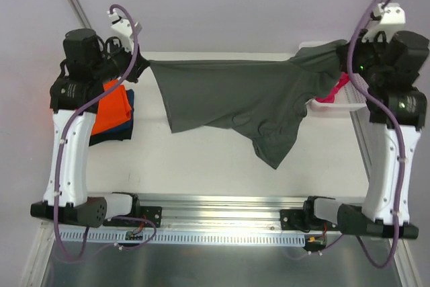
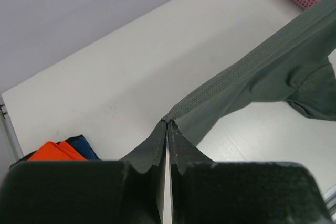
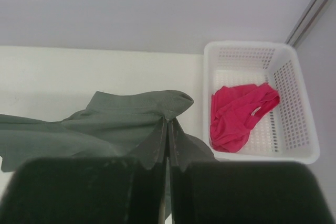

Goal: Fold and stack the t-shirts
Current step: Flatten out the tshirt

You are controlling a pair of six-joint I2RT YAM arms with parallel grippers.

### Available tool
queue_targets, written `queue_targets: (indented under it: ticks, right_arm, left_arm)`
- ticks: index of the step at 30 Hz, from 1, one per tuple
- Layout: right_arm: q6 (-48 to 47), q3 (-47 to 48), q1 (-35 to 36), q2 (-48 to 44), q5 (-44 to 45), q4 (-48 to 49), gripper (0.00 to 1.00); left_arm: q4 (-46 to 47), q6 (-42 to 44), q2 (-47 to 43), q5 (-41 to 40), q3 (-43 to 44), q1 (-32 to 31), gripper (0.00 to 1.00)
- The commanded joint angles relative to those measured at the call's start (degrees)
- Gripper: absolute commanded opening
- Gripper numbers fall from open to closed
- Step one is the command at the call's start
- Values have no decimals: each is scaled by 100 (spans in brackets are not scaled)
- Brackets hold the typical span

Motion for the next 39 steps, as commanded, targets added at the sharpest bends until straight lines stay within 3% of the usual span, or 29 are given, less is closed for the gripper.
queue_targets:
  ticks: [1,6,9,16,21,26,33,39]
  right_arm:
    - [-152,206,10,-1246,-40,-389,1]
    - [-319,354,10,-2423,-163,-1182,1]
    - [-556,724,10,-2662,127,-1639,1]
    - [-846,857,19,-2900,864,-1510,0]
    - [-952,936,46,-2295,787,-1008,0]
    - [-1057,356,37,-1732,637,-16,1]
    - [-1084,250,-16,68,-74,715,1]
    - [-1031,654,72,1959,-374,890,1]
  left_arm:
    - [250,-66,-1002,361,-21,64,0]
    - [145,-321,-2154,599,-471,64,0]
    - [13,-453,-2524,669,-462,64,0]
    - [-119,-129,-2333,538,239,64,0]
    - [-119,135,-1614,406,478,64,0]
    - [-75,303,-919,274,163,64,0]
    - [460,514,407,248,-383,64,0]
    - [785,575,1715,195,-278,108,0]
